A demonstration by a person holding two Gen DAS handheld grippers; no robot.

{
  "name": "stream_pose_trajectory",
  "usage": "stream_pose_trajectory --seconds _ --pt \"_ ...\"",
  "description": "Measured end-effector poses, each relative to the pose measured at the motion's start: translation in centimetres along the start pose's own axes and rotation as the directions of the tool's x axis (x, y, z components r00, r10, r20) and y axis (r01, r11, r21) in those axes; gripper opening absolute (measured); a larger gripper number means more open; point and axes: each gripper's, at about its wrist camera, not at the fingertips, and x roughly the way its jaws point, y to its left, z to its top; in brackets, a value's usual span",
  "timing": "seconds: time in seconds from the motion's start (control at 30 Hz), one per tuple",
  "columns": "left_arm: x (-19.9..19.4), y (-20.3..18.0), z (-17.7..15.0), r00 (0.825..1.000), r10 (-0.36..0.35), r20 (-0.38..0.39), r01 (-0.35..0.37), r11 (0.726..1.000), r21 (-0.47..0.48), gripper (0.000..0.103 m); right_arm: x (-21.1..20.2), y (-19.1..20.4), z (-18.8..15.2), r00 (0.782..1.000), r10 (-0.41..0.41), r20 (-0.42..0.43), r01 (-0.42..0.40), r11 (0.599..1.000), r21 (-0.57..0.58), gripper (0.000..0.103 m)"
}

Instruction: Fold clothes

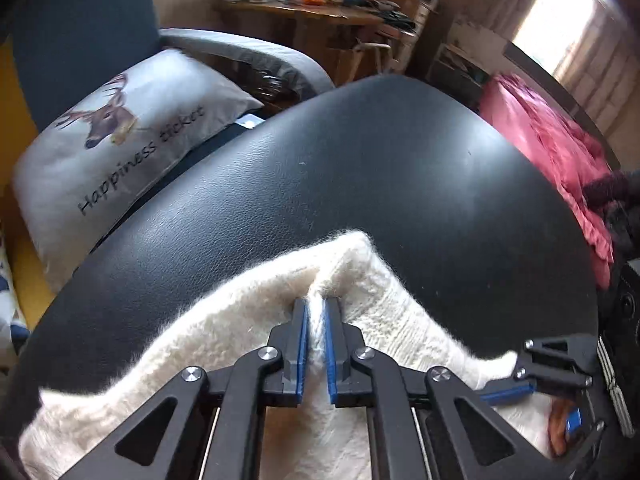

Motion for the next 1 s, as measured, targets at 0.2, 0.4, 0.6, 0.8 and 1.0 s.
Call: stream_pose_trajectory --seconds 0.2,0.4,0.6,0.8,1.0 --pt "-6.6 3.8 -3.5 0.991 -0.003 0.134 0.035 0.969 -0.243 0.018 0.1 0.8 0.2 0.999 -0.047 -0.014 0.047 0.998 -0.032 0.062" --pt "-14.1 6.9 -13.7 0.977 0.120 0.174 -0.047 0.925 -0.376 0.018 0.0 4.0 2.1 0.995 -0.104 -0.008 0.103 0.991 -0.084 0.069" --pt "-15.1 9.7 -22.0 0.954 0.290 0.074 -0.223 0.853 -0.472 0.018 5.2 7.2 3.1 0.960 -0.266 -0.090 0.247 0.952 -0.181 0.070" --pt "-15.0 11.0 -23.6 0.942 0.327 0.076 -0.243 0.820 -0.518 0.016 6.6 7.7 1.6 0.929 -0.365 -0.065 0.344 0.913 -0.218 0.071" --pt "-20.3 6.8 -23.6 0.906 0.410 0.105 -0.296 0.790 -0.537 0.017 2.9 9.9 1.9 0.951 -0.309 -0.033 0.299 0.938 -0.175 0.072"
